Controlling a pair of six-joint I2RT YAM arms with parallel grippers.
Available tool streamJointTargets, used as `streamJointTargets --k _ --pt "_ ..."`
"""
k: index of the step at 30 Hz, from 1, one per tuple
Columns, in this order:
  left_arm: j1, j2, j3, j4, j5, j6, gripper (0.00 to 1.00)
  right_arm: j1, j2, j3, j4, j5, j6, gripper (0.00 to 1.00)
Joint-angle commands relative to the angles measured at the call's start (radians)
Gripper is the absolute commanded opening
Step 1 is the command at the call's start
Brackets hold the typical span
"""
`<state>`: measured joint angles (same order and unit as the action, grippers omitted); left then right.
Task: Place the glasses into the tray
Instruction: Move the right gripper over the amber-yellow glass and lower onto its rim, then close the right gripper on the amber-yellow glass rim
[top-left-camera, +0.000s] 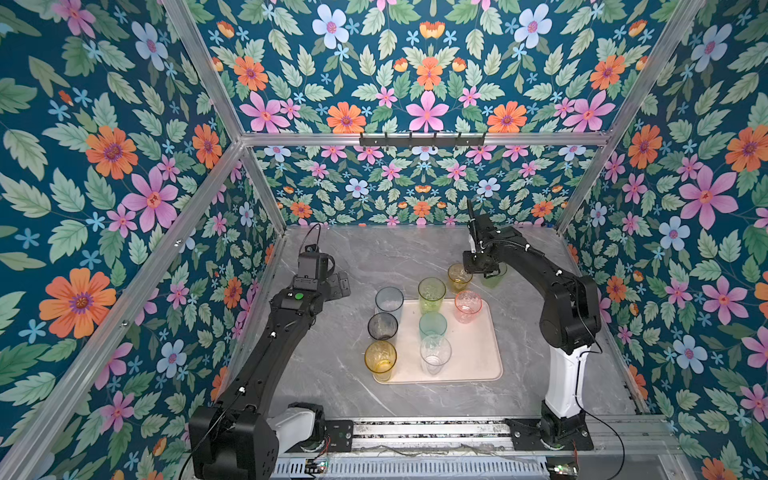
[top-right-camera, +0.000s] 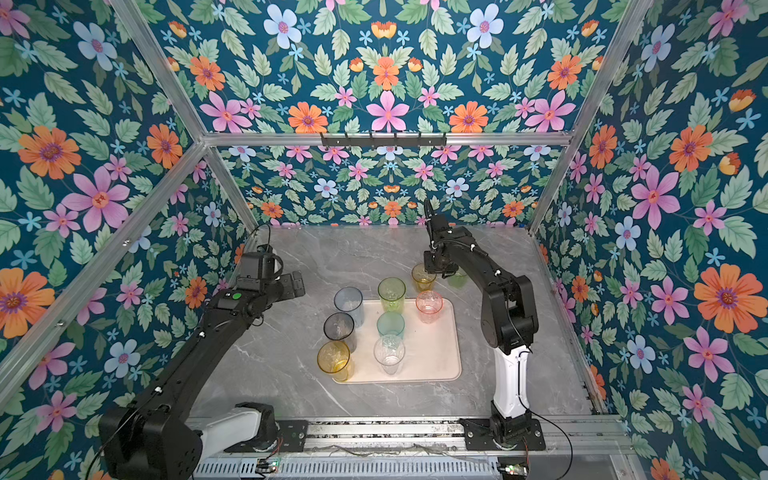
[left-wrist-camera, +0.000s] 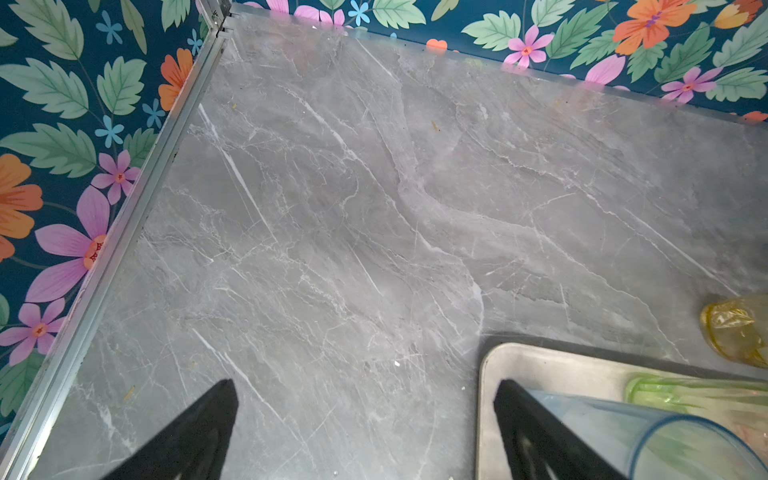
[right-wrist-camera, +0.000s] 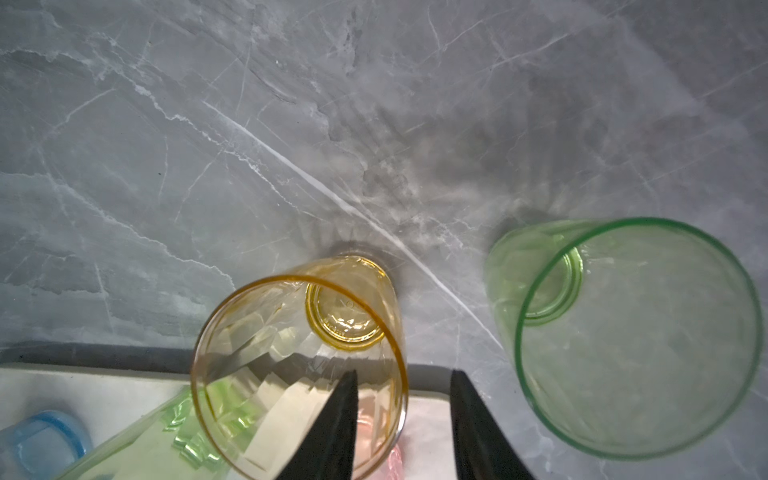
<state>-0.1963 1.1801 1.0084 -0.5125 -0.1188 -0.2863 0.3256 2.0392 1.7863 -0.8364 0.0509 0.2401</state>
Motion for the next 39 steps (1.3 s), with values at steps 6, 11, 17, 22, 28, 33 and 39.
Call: streamJointTargets --k 6,11,17,22,28,33,39 --pt "0.0 -0.002 0.007 0.001 0.002 0.004 0.99 -0.003 0.012 0.001 -0.013 -0.011 0.008 0.38" --pt "0.001 -0.001 0.007 0.0 0.004 0.007 0.99 -0.007 0.019 0.002 -0.009 -0.016 0.01 0.38" --pt "0.001 0.001 0.007 0.0 0.004 0.006 0.99 -0.008 0.035 0.014 -0.013 -0.02 0.01 0.38" --pt "0.001 0.001 0.007 0.0 0.004 0.006 0.99 -0.008 0.046 0.023 -0.014 -0.023 0.01 0.37" --pt "0.001 0.002 0.007 0.0 0.005 0.005 0.99 -0.008 0.06 0.031 -0.016 -0.025 0.011 0.36" --pt "0.0 0.003 0.006 -0.001 0.007 0.006 0.99 -0.009 0.072 0.041 -0.017 -0.03 0.013 0.33" --pt "0.0 0.004 0.007 -0.001 0.009 0.006 0.99 -0.01 0.086 0.053 -0.017 -0.038 0.019 0.31"
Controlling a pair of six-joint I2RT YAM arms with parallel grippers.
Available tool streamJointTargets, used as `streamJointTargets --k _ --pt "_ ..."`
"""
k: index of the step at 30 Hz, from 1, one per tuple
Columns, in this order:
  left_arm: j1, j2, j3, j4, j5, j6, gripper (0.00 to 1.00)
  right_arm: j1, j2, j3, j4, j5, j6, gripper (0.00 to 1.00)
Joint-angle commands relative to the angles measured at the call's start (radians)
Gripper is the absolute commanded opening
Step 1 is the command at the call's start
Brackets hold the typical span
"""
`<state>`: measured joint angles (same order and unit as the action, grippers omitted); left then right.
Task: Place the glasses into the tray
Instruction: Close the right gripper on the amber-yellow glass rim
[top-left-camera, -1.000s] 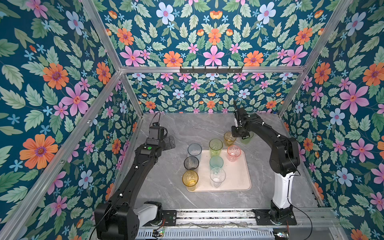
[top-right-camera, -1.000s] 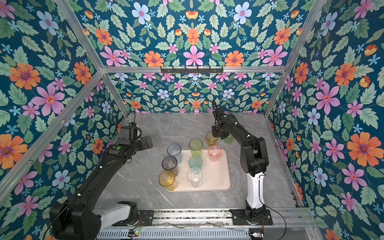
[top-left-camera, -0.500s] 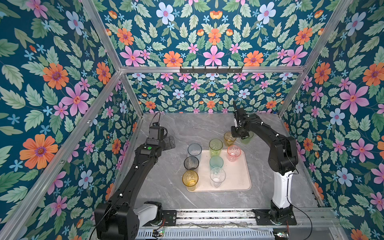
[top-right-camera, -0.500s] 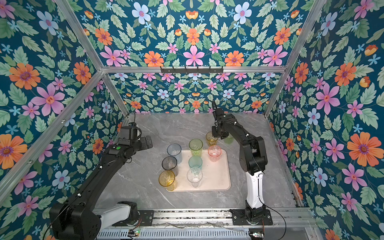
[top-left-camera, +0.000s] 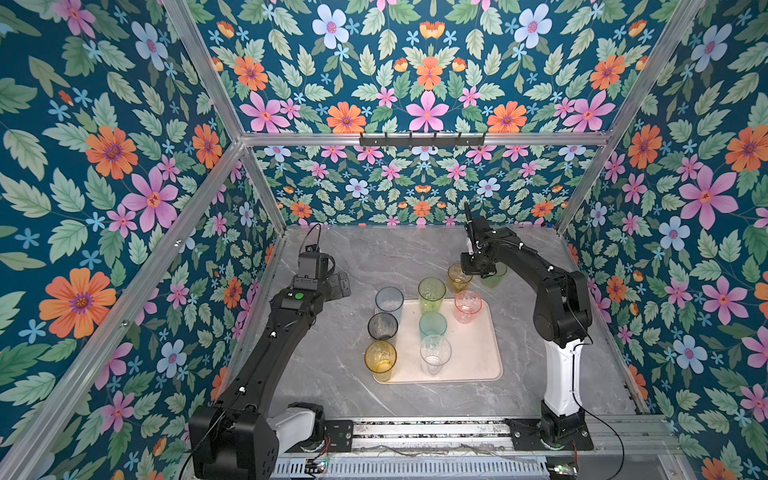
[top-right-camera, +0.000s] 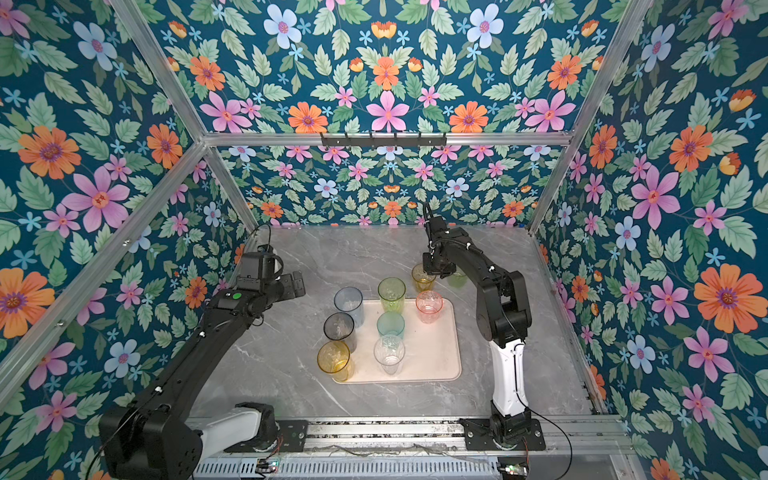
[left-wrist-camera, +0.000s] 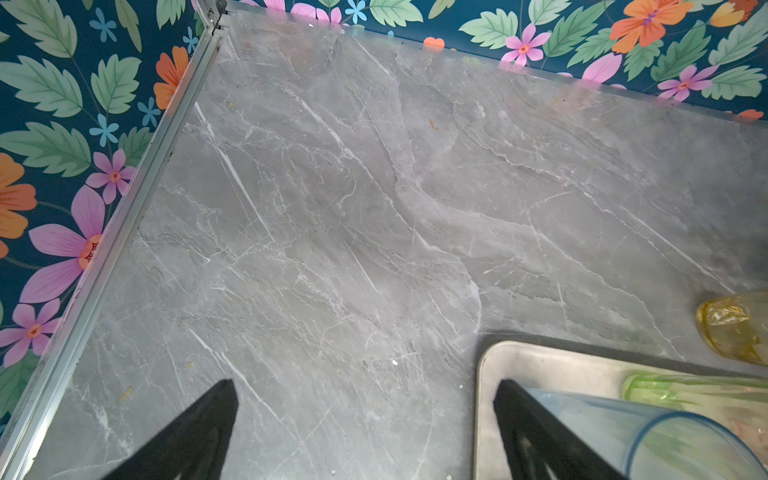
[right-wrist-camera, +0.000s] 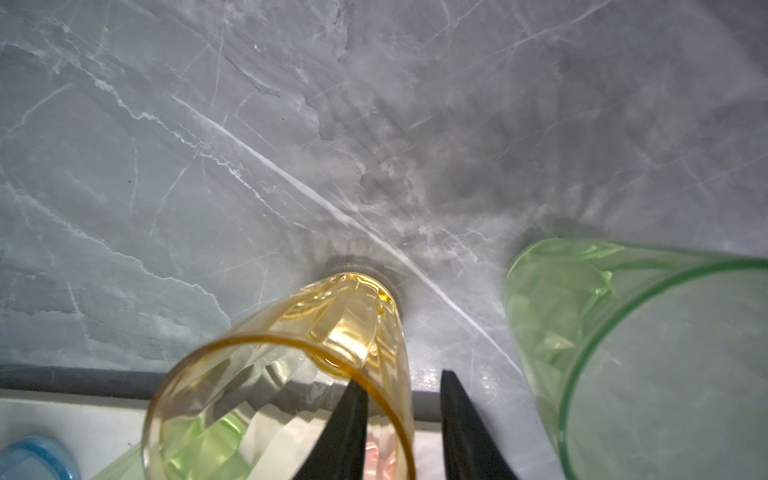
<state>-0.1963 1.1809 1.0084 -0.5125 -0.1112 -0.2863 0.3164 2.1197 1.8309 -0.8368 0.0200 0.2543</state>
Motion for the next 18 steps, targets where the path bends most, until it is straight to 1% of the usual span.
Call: streamJointTargets --k 1,5,18 --pt "0.001 0.002 0.008 -0.001 0.002 0.006 0.99 0.0 0.009 0.01 -0.018 -0.008 0.006 0.3" --pt "0.0 0.003 0.007 -0.001 0.004 0.007 0.99 0.0 0.018 0.019 -0.019 -0.013 0.008 0.28" --pt "0.0 0.003 0.007 -0.003 0.004 0.006 0.99 0.0 0.032 0.04 -0.031 -0.026 0.01 0.14"
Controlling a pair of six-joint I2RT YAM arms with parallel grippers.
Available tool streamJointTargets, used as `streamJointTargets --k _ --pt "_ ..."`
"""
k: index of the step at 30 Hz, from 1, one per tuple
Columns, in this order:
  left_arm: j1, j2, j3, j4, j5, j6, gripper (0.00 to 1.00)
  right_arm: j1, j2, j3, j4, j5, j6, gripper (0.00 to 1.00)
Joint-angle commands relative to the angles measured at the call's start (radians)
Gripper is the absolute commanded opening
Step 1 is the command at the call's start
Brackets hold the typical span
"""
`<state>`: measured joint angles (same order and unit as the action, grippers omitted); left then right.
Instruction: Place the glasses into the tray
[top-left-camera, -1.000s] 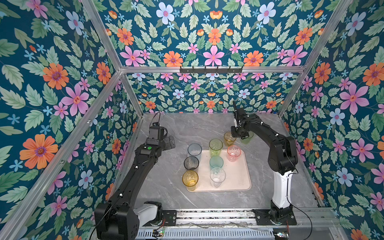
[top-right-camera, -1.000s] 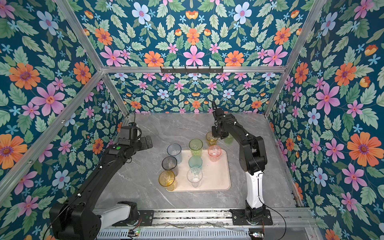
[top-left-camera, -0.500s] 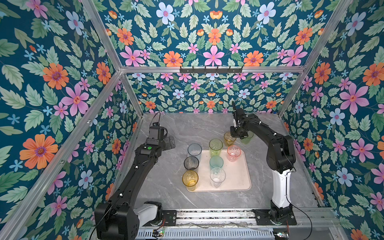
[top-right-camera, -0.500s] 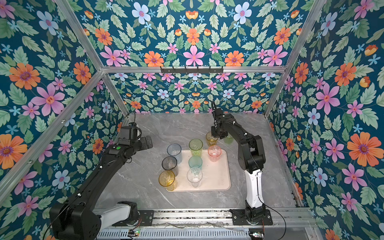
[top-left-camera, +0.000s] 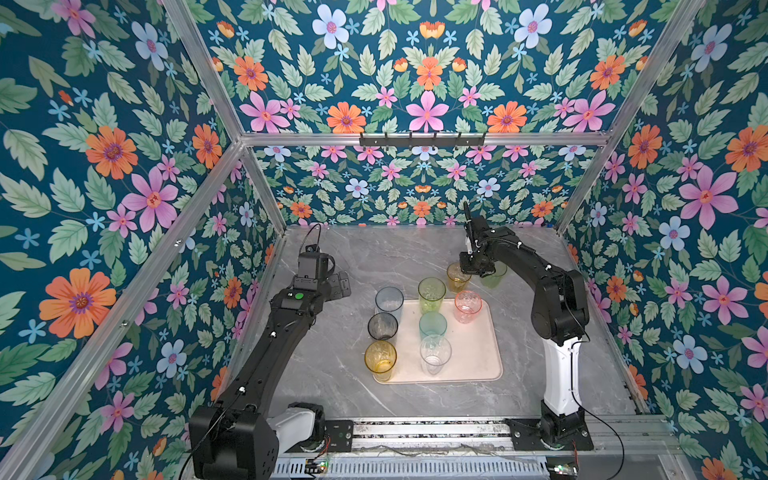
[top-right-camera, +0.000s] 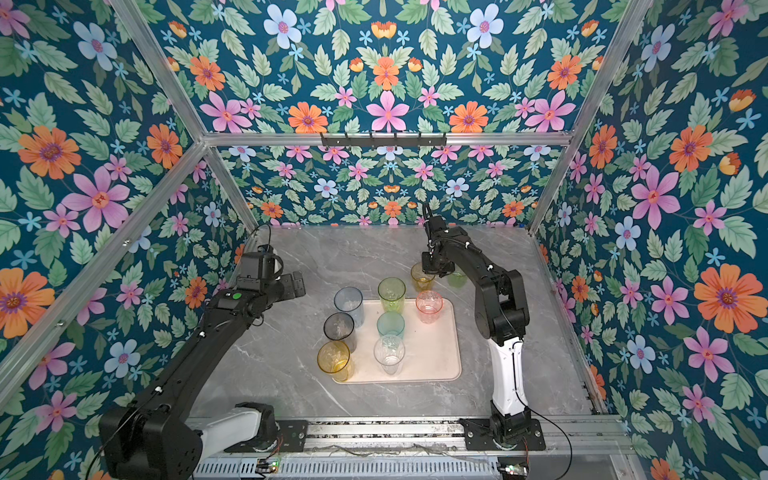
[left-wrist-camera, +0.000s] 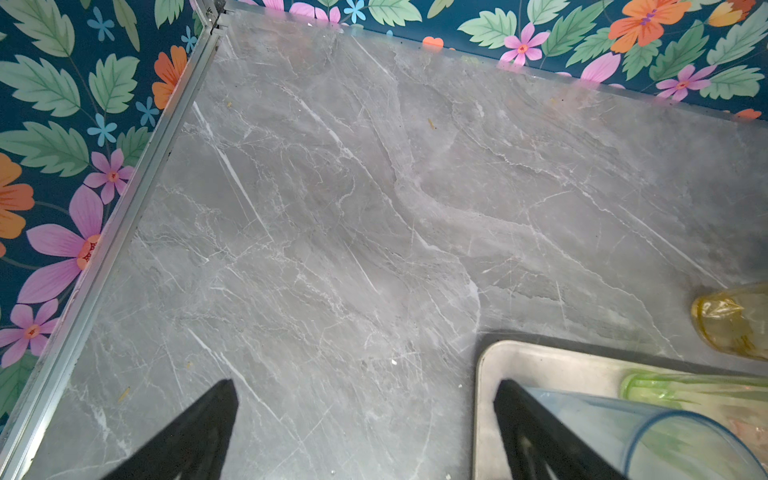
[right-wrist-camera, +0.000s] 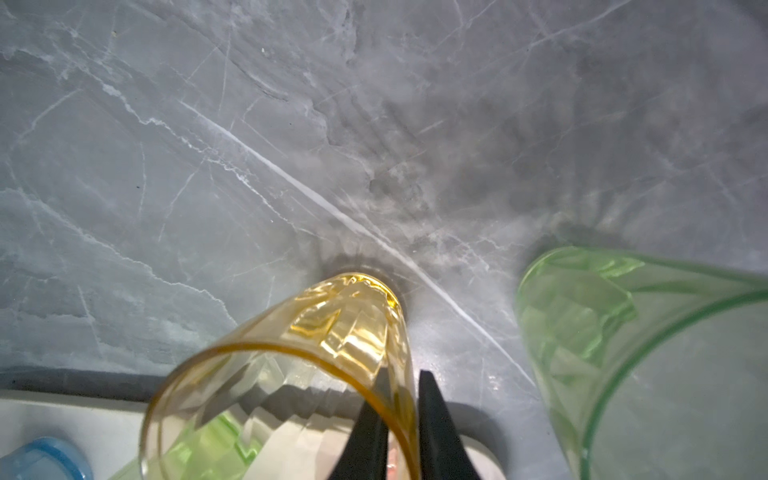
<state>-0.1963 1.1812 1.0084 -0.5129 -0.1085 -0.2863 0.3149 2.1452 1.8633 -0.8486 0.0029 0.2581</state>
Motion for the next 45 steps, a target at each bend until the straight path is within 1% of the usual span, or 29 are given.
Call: streamJointTargets --k 1,12,19,35,45 --pt "0.0 0.003 0.007 -0.003 0.002 0.006 0.99 0.001 0.007 0.008 -0.019 -0.009 0.006 0.13" --pt "0.0 0.006 0.007 -0.003 0.003 0.005 1.0 0.001 -0.004 0.025 -0.036 -0.008 0.0 0.05" --pt "0.001 0.009 0.007 -0.003 0.005 0.006 0.99 0.001 -0.033 0.042 -0.068 -0.006 -0.003 0.03" --pt "0.002 0.013 0.01 -0.003 0.009 0.006 0.99 0.001 -0.235 0.062 -0.176 0.005 -0.026 0.03" --pt "0.001 0.017 0.009 -0.001 0.019 0.006 0.99 0.002 -0.394 -0.048 -0.186 -0.033 -0.009 0.02"
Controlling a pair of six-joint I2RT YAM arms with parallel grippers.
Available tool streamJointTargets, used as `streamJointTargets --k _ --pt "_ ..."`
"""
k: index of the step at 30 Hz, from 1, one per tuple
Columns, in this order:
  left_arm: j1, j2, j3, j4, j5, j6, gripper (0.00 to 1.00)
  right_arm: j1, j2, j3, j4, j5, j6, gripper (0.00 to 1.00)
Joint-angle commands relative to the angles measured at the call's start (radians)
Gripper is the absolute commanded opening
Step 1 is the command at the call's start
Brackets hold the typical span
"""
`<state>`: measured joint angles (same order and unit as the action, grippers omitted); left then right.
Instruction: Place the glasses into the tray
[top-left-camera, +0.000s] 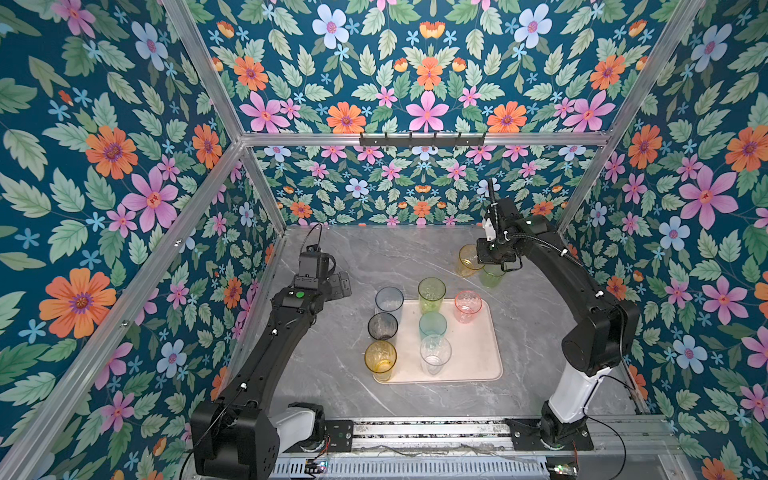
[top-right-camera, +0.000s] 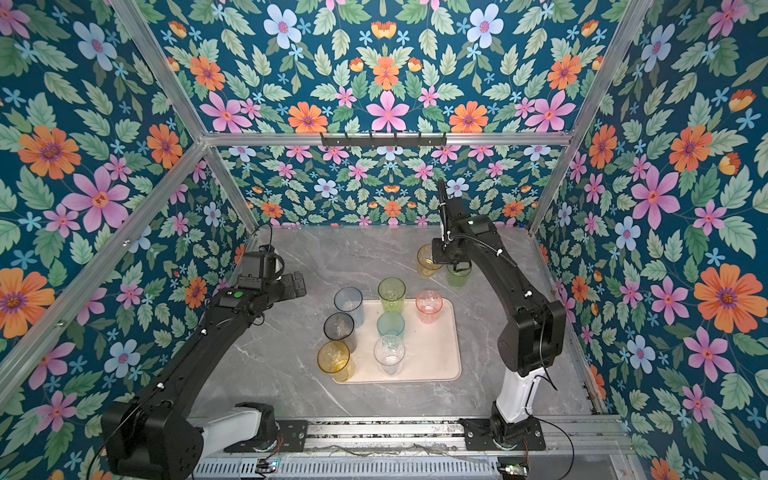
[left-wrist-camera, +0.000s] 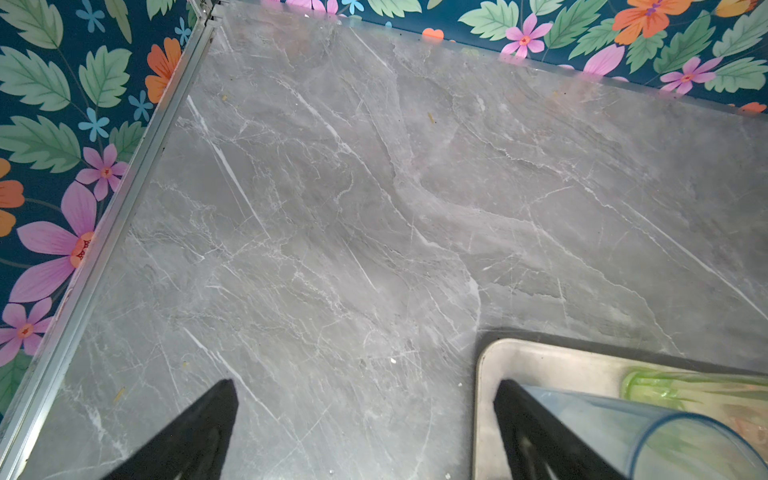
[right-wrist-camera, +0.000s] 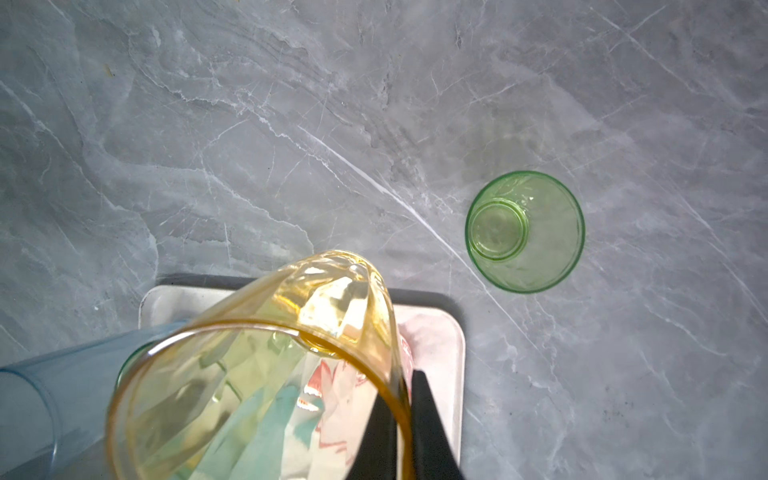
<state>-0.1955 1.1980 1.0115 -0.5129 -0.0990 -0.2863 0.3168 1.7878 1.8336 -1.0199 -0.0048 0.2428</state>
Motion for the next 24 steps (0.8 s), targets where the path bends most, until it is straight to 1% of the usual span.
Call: streamJointTargets --k 1,10,15,24 --pt "0.001 0.001 0.007 -0.001 0.01 0.006 0.99 0.001 -0.051 -0.03 -0.015 -0.027 0.007 0.02" --pt "0.001 0.0 0.007 -0.003 0.009 0.006 0.99 0.016 -0.218 -0.158 -0.018 -0.051 0.019 0.0" --pt "0.002 0.0 0.007 -0.001 0.012 0.005 0.99 0.051 -0.306 -0.258 0.007 -0.058 0.046 0.0" --pt "0.002 -0.002 0.006 -0.001 0.019 0.003 0.99 0.085 -0.426 -0.384 0.02 -0.065 0.099 0.0"
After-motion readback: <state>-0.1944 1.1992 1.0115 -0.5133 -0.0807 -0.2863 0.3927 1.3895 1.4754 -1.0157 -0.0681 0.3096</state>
